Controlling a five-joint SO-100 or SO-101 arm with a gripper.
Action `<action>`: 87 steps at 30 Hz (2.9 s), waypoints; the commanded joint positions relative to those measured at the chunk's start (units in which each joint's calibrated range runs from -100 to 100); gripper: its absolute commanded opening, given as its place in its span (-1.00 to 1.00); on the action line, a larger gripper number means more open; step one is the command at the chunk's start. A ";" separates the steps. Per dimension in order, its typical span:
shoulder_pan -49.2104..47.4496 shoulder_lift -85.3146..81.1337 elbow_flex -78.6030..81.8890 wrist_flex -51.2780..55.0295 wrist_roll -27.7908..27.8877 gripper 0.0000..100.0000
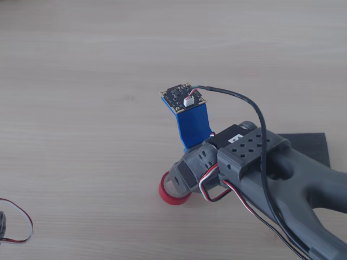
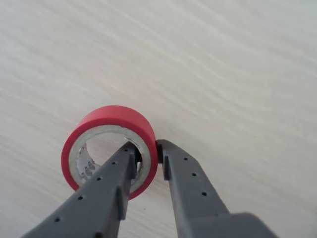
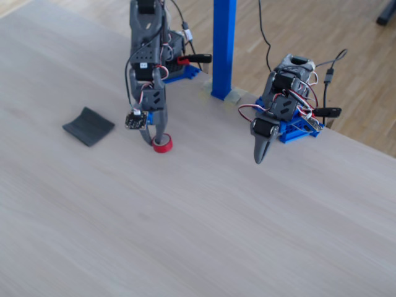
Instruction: Grab the red tape and move it to the grey mat
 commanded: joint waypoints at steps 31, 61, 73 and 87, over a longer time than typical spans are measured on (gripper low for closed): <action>35.34 -38.18 15.82 -0.09 -0.07 -0.96; 44.72 -16.02 17.17 -14.08 0.34 -0.96; 40.03 -8.55 17.26 -14.08 0.34 -0.95; 36.60 -13.28 17.54 -14.08 1.60 -0.53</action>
